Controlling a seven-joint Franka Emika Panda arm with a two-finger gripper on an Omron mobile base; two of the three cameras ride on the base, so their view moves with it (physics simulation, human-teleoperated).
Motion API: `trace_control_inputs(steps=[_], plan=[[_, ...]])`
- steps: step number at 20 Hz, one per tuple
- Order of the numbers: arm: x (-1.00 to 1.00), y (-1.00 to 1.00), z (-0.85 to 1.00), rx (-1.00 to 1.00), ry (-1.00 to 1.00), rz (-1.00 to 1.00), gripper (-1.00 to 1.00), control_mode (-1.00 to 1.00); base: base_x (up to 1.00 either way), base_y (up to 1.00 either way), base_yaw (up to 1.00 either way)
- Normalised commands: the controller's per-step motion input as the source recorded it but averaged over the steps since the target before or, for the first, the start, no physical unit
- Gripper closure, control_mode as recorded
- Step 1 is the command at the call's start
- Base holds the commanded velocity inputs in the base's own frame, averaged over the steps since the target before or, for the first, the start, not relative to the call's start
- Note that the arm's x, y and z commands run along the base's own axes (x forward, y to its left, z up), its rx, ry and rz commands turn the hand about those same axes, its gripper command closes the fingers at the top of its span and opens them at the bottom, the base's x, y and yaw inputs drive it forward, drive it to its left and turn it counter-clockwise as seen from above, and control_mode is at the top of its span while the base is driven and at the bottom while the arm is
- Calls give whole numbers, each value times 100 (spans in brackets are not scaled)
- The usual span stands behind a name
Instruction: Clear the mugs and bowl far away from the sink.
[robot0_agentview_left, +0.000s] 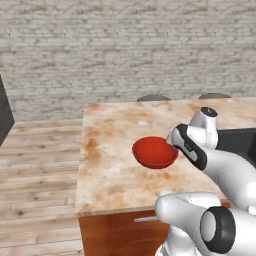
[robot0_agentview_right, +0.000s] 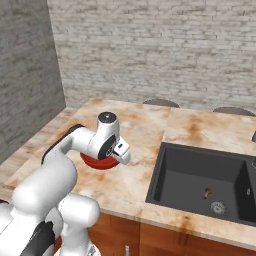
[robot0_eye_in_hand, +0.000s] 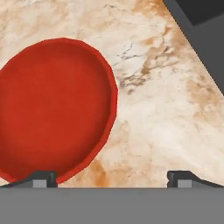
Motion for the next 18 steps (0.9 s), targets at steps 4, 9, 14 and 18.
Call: trace_control_inputs(steps=[4, 9, 14, 18], plan=[[35, 0, -37, 0, 0, 2, -100, -100, 0, 0, 0], [33, 0, -34, 1, 0, 1, -100, -100, 0, 0, 0], [31, 0, -35, 0, 0, 0, -100, -100, 0, 0, 0], [29, 0, -38, 0, 0, 0, -100, -100, 0, 0, 0]])
